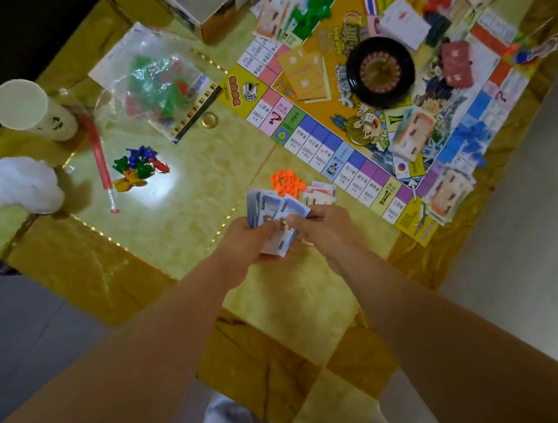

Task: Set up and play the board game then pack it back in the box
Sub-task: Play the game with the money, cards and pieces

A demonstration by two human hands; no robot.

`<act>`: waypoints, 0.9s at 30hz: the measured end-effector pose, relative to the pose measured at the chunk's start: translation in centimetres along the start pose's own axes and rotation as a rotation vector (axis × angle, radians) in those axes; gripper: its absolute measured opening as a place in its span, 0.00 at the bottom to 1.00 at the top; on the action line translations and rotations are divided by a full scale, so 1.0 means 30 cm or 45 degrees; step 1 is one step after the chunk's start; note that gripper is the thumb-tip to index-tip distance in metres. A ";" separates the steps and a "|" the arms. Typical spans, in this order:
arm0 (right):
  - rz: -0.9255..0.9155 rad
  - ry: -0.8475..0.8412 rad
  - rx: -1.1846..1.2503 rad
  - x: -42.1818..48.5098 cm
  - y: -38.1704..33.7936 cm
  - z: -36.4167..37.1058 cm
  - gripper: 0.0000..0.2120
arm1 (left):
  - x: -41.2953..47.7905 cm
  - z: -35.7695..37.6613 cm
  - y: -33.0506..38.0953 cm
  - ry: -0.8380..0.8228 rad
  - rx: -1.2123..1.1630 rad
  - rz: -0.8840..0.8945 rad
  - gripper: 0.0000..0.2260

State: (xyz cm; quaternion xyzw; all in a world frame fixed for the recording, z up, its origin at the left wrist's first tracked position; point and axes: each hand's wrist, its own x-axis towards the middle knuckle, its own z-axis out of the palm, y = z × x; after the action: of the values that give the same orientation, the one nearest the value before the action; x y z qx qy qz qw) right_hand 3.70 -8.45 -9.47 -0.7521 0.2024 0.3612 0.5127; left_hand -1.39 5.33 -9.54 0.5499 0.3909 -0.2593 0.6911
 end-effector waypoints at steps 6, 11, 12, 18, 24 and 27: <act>0.021 0.172 -0.098 0.079 0.039 -0.123 0.08 | 0.052 0.064 -0.002 0.453 0.062 0.227 0.15; -0.005 0.274 -0.517 0.126 0.090 -0.140 0.05 | 0.076 0.098 -0.014 0.392 0.041 0.178 0.10; -0.029 0.298 -0.600 0.128 0.094 -0.142 0.06 | 0.074 0.109 -0.014 0.373 0.046 0.158 0.09; -0.211 0.357 -0.393 0.097 0.080 -0.203 0.17 | 0.074 0.210 -0.012 0.280 0.088 0.092 0.04; -0.268 0.133 -0.059 0.096 0.090 -0.350 0.07 | 0.072 0.411 0.035 0.127 0.152 0.027 0.01; -0.213 0.236 -0.025 0.111 0.095 -0.476 0.07 | 0.083 0.518 0.064 0.077 0.163 -0.008 0.04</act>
State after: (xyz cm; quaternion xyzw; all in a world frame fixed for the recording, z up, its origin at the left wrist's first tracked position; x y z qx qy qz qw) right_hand 8.78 -22.44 -10.70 -0.8016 0.1818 0.2482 0.5127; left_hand 5.50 -8.95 -9.14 0.5994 0.3959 -0.2694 0.6414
